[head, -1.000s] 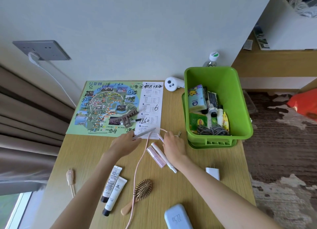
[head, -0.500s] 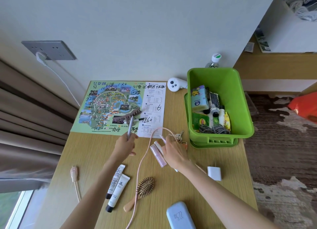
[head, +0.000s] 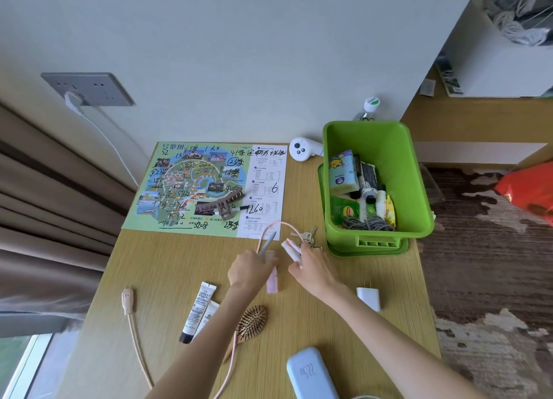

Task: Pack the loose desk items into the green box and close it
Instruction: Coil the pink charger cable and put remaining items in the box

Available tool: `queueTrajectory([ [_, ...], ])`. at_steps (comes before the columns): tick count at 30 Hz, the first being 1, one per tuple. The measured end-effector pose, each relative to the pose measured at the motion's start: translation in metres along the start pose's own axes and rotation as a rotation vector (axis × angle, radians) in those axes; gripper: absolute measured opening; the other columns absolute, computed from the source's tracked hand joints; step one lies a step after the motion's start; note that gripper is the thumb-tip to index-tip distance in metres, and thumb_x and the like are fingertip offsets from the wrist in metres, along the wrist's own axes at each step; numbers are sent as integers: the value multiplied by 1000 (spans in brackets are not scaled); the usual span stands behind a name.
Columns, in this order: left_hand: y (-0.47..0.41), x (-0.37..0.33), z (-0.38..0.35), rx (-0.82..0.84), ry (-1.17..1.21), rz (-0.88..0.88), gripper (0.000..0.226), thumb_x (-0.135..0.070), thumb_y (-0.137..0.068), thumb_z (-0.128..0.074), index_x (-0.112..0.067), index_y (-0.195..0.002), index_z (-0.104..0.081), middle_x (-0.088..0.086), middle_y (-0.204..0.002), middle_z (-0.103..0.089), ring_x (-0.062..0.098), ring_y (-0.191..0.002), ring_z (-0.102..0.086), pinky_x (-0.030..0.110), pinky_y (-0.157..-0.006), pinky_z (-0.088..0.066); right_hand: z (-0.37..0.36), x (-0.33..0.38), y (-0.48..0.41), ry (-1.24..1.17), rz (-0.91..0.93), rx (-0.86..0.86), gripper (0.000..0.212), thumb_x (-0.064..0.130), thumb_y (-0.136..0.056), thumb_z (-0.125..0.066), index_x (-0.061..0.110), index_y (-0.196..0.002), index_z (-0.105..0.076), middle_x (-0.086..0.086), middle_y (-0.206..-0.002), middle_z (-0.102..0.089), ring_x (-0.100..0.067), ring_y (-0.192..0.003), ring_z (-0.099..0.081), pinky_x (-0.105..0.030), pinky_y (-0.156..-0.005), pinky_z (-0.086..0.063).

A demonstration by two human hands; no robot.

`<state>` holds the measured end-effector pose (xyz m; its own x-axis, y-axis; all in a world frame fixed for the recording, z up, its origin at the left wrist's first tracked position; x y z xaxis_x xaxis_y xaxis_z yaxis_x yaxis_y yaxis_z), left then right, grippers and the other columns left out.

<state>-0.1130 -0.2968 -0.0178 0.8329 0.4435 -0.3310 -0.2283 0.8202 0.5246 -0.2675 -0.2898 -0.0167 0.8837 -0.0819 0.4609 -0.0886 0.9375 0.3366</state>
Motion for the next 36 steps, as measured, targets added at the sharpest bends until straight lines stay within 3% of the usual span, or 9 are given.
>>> queueTrajectory([
  [8, 3, -3, -8, 43, 29, -141, 37, -35, -98, -43, -17, -66, -44, -3, -59, -48, 12, -46, -42, 23, -42, -34, 47, 20, 26, -49, 144, -172, 23, 29, -93, -47, 17, -77, -36, 10, -52, -30, -3, -38, -26, -21, -39, -14],
  [13, 2, -24, 29, -9, 227, -262, 32, -31, -97, -44, -15, -69, -42, 1, -62, -51, 17, -51, -41, 31, -48, -33, 84, 36, 31, -138, 209, -204, 24, 33, -97, -43, 16, -80, -37, 7, -56, -38, -10, -41, -35, -27, -41, -27],
  [17, 3, -55, 66, -4, 438, -360, 37, -30, -98, -43, -1, -77, -54, 15, -74, -65, 31, -66, -56, 43, -65, -48, 126, 38, 14, -223, 222, -272, 22, 29, -99, -37, 12, -87, -43, 1, -62, -49, -13, -39, -40, -29, -35, -35],
  [20, 6, -86, 88, 6, 527, -441, 40, -38, -102, -40, -8, -79, -52, 2, -68, -57, 19, -58, -46, 27, -55, -42, 163, 22, -5, -245, 165, -399, 21, 28, -102, -34, 11, -92, -42, 0, -63, -51, -13, -38, -42, -24, -30, -32],
  [23, 5, -118, 103, 28, 575, -472, 54, -47, -101, -36, 3, -94, -55, 7, -75, -57, 21, -66, -50, 38, -67, -47, 189, -6, -27, -260, 28, -452, 25, 26, -105, -29, 6, -96, -40, -2, -62, -49, -17, -42, -42, -28, -35, -29],
  [27, 4, -152, 111, 78, 610, -465, 48, -45, -102, -37, 1, -99, -51, 8, -73, -56, 21, -57, -57, 32, -47, -52, 191, -36, -53, -294, -153, -375, 25, 26, -106, -26, 4, -101, -37, -1, -63, -43, -18, -45, -39, -30, -42, -26],
  [30, 1, -171, 109, 184, 655, -467, 42, -39, -103, -37, 2, -109, -44, 16, -79, -60, 27, -58, -68, 33, -46, -57, 174, -40, -62, -336, -201, -238, 25, 26, -106, -30, 3, -110, -40, -7, -73, -53, -17, -48, -45, -31, -42, -34],
  [32, 0, -181, 106, 216, 622, -478, 36, -39, -104, -35, -3, -106, -42, 17, -83, -62, 29, -63, -70, 35, -49, -58, 164, -42, -64, -275, -207, -191, 26, 24, -105, -33, 1, -115, -40, -7, -79, -55, -16, -51, -47, -28, -42, -35],
  [36, -3, -196, 95, 220, 534, -474, 30, -35, -105, -33, -7, -97, -42, 15, -77, -65, 27, -61, -71, 40, -58, -61, 172, -60, -65, -58, -266, -313, 21, 14, -103, -40, -1, -118, -40, -17, -97, -66, -28, -65, -60, -32, -45, -39],
])
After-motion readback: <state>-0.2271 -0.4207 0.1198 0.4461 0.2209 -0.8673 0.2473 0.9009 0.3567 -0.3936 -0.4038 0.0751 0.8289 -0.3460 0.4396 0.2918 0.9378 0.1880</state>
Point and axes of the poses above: each hand's wrist, its own y-axis away from the middle knuckle, its own z-axis out of the back of the hand, x = y × z, the point moved 2 cm from there along -y, towards the middle knuckle
